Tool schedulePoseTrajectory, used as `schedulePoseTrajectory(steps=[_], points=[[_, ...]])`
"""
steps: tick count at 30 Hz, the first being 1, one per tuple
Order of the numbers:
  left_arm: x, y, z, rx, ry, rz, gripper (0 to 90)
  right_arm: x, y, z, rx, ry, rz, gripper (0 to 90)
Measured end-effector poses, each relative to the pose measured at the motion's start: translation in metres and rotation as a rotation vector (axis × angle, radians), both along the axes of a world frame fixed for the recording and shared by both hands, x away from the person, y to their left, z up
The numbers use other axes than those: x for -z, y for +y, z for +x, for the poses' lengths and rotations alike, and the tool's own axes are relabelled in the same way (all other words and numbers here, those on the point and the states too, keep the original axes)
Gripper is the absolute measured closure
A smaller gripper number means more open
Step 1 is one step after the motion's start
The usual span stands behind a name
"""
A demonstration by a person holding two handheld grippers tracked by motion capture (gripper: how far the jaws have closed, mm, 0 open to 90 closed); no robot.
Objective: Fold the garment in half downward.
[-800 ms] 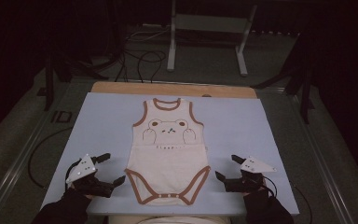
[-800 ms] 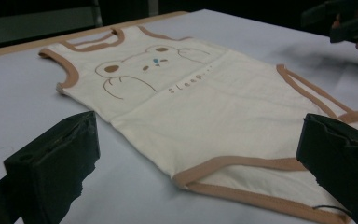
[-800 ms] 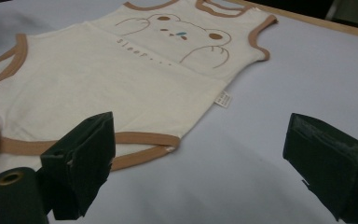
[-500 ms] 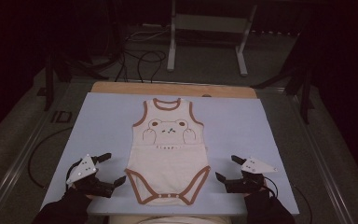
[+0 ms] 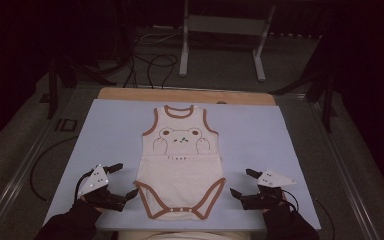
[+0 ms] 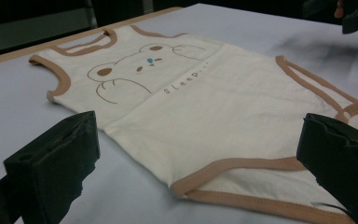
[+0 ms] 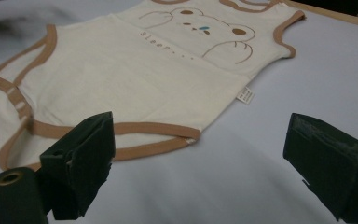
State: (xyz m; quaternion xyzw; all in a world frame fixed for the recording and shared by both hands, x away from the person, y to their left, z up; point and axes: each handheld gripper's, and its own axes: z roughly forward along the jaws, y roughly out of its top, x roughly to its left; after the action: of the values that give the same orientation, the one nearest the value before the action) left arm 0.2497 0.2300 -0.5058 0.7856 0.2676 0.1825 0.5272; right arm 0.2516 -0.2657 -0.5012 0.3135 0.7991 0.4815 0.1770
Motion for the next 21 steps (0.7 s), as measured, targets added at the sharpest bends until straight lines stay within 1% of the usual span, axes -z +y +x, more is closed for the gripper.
schedulePoseTrajectory(steps=[3, 5, 7, 9, 12, 14, 15, 16, 17, 19, 20, 21], points=[[-0.001, -0.001, -0.001, 0.008, -0.002, 0.006, 0.3, -0.002, 0.003, -0.001, 0.001, 0.003, 0.003, 8.9], [-0.001, -0.001, -0.003, 0.009, -0.012, 0.018, 0.2, -0.004, 0.004, -0.001, 0.007, 0.007, 0.004, 8.9], [-0.001, 0.000, -0.004, 0.011, -0.005, 0.009, 0.3, -0.006, 0.005, -0.001, 0.013, 0.013, 0.011, 8.9], [-0.001, 0.000, -0.005, 0.007, 0.004, 0.008, 0.3, -0.010, 0.007, -0.003, 0.017, 0.013, 0.030, 8.9], [-0.004, -0.002, -0.007, 0.017, 0.002, 0.013, 0.3, -0.016, 0.010, -0.005, 0.018, 0.007, 0.053, 8.9], [-0.007, -0.003, -0.008, 0.022, 0.004, 0.020, 0.3, -0.018, 0.011, -0.005, 0.018, -0.001, 0.054, 8.9], [-0.009, -0.004, -0.008, 0.023, 0.001, 0.009, 0.2, -0.021, 0.012, -0.005, 0.019, -0.001, 0.058, 8.9], [-0.010, -0.004, -0.008, 0.024, 0.007, 0.006, 0.2, -0.021, 0.012, -0.005, 0.019, -0.001, 0.058, 8.9], [-0.012, -0.005, -0.008, 0.022, 0.005, 0.007, 0.3, -0.026, 0.014, -0.004, 0.020, -0.001, 0.047, 8.9], [-0.012, -0.005, -0.008, 0.022, 0.005, 0.007, 0.2, -0.029, 0.015, -0.003, 0.020, -0.003, 0.051, 8.9], [-0.014, -0.006, -0.006, 0.026, 0.011, 0.022, 0.3, -0.036, 0.018, -0.004, 0.022, -0.017, 0.043, 8.9], [-0.014, -0.006, -0.006, 0.027, 0.024, 0.022, 0.3, -0.039, 0.019, -0.004, 0.026, -0.019, 0.045, 8.9]])
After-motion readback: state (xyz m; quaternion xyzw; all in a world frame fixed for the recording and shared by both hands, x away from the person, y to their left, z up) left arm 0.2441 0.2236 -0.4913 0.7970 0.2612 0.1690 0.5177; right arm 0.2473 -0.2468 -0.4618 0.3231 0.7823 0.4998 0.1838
